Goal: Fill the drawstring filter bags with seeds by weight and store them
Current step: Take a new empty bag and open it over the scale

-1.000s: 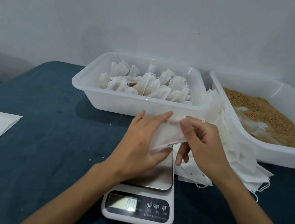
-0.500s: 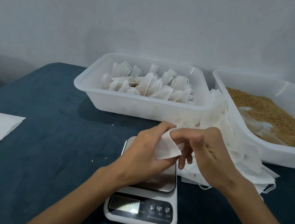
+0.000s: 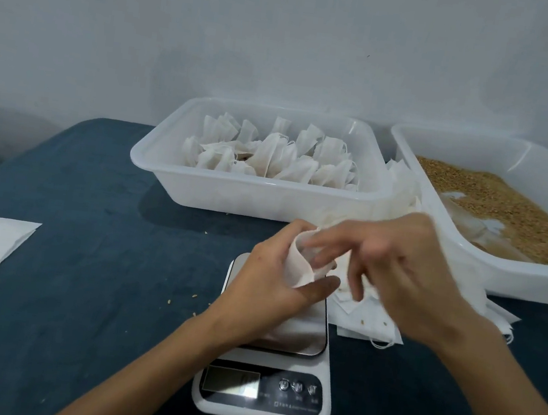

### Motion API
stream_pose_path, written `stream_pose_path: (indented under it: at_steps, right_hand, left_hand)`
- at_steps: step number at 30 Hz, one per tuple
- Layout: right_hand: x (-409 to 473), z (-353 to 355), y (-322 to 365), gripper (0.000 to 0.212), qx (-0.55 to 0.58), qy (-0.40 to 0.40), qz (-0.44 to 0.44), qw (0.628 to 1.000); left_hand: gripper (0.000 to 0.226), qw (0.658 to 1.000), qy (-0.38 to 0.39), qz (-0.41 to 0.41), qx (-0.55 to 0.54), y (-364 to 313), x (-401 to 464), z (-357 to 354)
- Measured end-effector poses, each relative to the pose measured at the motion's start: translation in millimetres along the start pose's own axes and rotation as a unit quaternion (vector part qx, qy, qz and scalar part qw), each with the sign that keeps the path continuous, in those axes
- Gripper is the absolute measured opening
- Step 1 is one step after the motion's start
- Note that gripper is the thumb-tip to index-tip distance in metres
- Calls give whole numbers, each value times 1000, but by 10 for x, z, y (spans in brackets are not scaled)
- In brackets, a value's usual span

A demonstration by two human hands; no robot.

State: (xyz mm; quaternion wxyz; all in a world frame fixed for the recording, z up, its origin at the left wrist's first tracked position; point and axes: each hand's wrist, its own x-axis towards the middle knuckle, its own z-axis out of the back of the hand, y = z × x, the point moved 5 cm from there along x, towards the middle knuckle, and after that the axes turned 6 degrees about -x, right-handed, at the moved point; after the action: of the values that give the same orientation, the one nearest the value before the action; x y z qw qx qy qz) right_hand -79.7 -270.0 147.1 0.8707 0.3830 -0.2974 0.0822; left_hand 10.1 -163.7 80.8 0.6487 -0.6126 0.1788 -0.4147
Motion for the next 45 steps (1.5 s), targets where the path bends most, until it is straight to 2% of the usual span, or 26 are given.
stream_pose_path:
  at_steps: [3, 5, 7, 9, 11, 13, 17, 21, 23, 27, 30, 32, 37, 41, 45]
  right_hand:
    - [94, 453, -47, 74, 0, -92, -29, 995]
    - [120, 843, -237, 53, -65, -152, -64, 984]
    - [82, 1263, -620, 34, -173, -169, -130, 962]
    - [-25, 1703, -1138, 21, -299, -121, -250, 913]
    - [-207, 1999, -1634, 37, -390, 2, -380, 839]
    - [-368, 2070, -1953, 50, -403, 101, -438, 797]
    - [-428, 1909, -2211, 47, -416, 199, -442, 769]
    - [-351, 1942, -2317, 25, -431, 233, -443, 751]
    - [-353, 2055, -2358, 21, -433, 207, -446, 755]
    - [-395, 2315, -2402, 42, -466, 109, -458, 749]
    - [-421, 2482, -2402, 46, -513, 83, -487, 702]
    - [-420, 2567, -2402, 46, -562, 101, -494, 656]
    - [-472, 2698, -2400, 20, -662, 128, -486, 556]
    - [-438, 2648, -2417, 18, -681, 155, -481, 529]
    - [-365, 2551, -2459, 17, -696, 200, -451, 522]
  left_hand:
    - [30, 997, -3, 23, -77, 24, 5, 26]
    - [30, 995, -5, 32, -93, 44, 5, 38]
    - [29, 995, -10, 25, -98, 49, 12, 61]
    - [29, 994, -15, 20, -106, 55, 24, 84]
    - [30, 994, -24, 17, -109, 61, 35, 103]
    - [31, 993, -28, 15, -113, 67, 39, 111]
    - [34, 992, -31, 21, -124, 59, 37, 122]
    - [32, 992, -33, 24, -121, 65, 47, 150]
    - [32, 992, -40, 20, -121, 57, 51, 169]
    - [33, 992, -48, 18, -115, 70, 55, 189]
    - [31, 993, -47, 19, -110, 79, 53, 187]
    - [32, 993, -50, 18, -103, 81, 53, 195]
    - [39, 993, -50, 18, -101, 79, 52, 188]
    - [30, 992, -51, 19, -110, 87, 49, 182]
    - [36, 992, -52, 20, -113, 63, 43, 181]
